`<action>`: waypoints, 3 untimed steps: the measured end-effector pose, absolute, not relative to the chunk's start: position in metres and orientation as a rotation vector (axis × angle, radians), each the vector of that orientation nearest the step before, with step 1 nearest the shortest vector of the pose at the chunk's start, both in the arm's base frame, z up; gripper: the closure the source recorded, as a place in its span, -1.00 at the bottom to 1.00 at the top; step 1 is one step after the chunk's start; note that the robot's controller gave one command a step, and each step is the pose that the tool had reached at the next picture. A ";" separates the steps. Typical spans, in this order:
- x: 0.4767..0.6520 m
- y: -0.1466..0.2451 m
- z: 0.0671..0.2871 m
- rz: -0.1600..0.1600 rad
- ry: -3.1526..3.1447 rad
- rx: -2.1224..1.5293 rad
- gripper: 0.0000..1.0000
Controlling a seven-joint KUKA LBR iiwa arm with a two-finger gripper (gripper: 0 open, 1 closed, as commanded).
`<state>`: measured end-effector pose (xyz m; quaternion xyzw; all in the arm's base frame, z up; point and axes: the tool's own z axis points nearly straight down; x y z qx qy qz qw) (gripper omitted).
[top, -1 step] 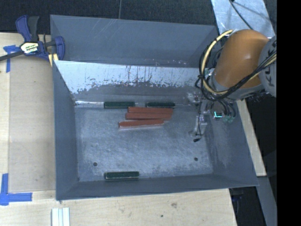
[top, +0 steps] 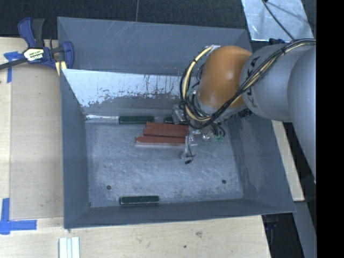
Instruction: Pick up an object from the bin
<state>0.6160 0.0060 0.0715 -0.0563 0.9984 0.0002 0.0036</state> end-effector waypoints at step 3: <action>0.586 -0.026 0.232 -0.004 3.126 -0.165 1.00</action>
Offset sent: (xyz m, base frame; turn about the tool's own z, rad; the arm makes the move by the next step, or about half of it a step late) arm 0.0000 0.0000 0.0000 0.0000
